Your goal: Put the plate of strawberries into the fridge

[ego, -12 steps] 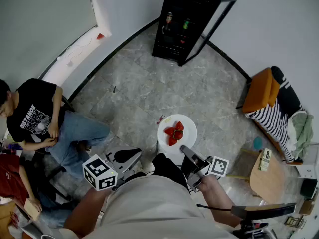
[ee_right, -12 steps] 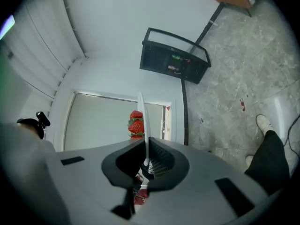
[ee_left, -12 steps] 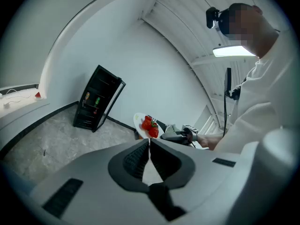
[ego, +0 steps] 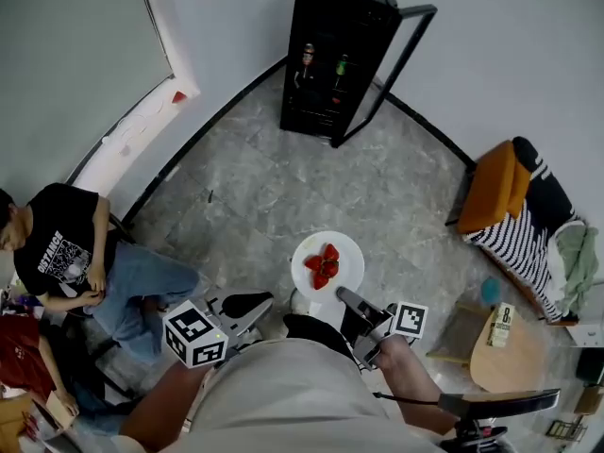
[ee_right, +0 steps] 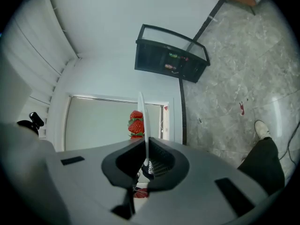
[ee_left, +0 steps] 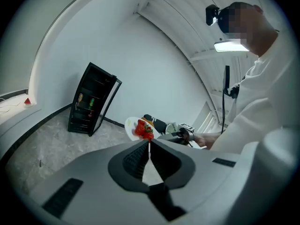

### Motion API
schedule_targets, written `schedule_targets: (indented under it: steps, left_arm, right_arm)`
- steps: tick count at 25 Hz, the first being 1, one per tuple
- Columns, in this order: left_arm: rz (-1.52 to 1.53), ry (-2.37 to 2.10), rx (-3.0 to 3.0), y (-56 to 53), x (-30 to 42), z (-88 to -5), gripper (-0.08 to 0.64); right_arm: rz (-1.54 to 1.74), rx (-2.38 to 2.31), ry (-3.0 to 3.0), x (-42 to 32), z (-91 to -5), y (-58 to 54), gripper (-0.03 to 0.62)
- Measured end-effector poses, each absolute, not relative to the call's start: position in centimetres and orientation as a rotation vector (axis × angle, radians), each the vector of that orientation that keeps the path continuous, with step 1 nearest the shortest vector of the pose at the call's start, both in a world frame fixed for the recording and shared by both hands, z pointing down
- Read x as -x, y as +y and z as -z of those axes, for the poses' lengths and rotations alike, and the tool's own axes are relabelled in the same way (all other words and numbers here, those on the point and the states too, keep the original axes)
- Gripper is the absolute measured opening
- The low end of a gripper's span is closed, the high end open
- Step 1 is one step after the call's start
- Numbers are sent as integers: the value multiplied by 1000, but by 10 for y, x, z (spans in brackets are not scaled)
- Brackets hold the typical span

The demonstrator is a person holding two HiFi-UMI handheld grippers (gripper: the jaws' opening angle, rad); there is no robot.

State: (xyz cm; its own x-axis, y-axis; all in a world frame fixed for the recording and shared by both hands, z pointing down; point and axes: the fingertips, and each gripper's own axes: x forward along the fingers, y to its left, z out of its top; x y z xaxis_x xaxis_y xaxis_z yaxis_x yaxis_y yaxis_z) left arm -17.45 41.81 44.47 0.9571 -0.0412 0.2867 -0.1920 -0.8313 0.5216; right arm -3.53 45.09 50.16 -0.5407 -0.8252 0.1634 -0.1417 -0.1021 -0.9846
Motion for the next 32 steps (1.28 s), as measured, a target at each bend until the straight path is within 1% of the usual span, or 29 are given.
schedule_targets:
  steps: [8,13,20,24,32]
  left_arm:
    - [-367,-202,-2557,374,96,-435,18]
    - [-355,-236,-2541,351,63,-437,18]
    - [-372,-249,-2549,297,53,-440,18]
    - [-378,-219,-2567,242,53,-448,18]
    - [-354,-129,-2618,134,46,-429,18]
  right_arm:
    - [1684,1055,1675,-40,-500,394,26]
    - [1673,1051,1660,-78,-504,352,25]
    - [1680,1060,1631,-98,-513,281,26]
    - [1667,1080,1619,-99,-515,226,26]
    - [1634,1152,1558,-109,-511,114,26]
